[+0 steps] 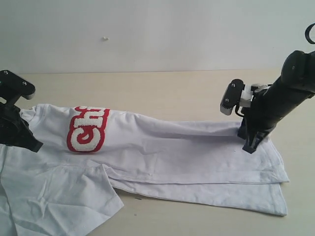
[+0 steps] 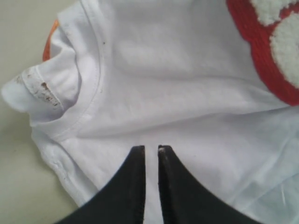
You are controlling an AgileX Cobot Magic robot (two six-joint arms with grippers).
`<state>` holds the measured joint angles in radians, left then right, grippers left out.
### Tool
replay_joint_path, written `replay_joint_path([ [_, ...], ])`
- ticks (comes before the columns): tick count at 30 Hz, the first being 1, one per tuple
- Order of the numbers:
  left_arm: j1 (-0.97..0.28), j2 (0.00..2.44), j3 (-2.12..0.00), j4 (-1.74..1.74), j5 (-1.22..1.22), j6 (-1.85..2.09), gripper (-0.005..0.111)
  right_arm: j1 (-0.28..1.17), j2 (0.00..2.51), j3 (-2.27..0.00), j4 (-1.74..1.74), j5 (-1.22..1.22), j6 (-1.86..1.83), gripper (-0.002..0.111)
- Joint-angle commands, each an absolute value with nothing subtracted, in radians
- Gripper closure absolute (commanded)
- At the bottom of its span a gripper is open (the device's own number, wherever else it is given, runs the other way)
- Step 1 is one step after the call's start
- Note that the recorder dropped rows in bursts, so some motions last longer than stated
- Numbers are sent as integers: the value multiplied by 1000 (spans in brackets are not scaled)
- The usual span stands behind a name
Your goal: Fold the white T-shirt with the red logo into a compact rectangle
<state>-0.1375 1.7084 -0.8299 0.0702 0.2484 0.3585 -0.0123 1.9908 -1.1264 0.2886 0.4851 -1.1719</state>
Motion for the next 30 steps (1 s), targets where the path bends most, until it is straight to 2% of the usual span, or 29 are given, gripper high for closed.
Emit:
replay_joint_path([
  [1,-141,1711,-825,66,230,362,94,-11,1972,-1124,286,261,-1085,108],
  [4,-141,1711,-825,66,227,362,94,-11,1966,-1124,286,168,-1001,108],
  [7,-141,1711,-825,66,220,362,94,-11,1966,-1124,286,175,-965,108],
  [13,-126,1711,-825,94,239,404,92,-11,1966,-1124,311,415,-947,108],
  [16,-122,1709,-825,95,290,482,74,-11,1959,-1124,311,518,-1019,108],
  [18,-122,1701,-825,95,356,585,54,-11,1945,-1124,313,527,-1050,108],
  [20,-129,1687,-825,98,429,680,39,-11,1930,-1124,313,527,-1050,108],
  [21,-131,1678,-825,98,466,722,36,-11,1921,-1124,313,527,-1050,108],
  [25,-166,1633,-823,97,595,808,40,-11,1889,-1124,313,543,-1050,108],
  [27,-203,1603,-817,97,659,820,45,-11,1881,-1124,313,555,-1050,108],
  [30,-280,1554,-799,97,741,835,46,-11,1880,-1124,313,574,-1050,108],
])
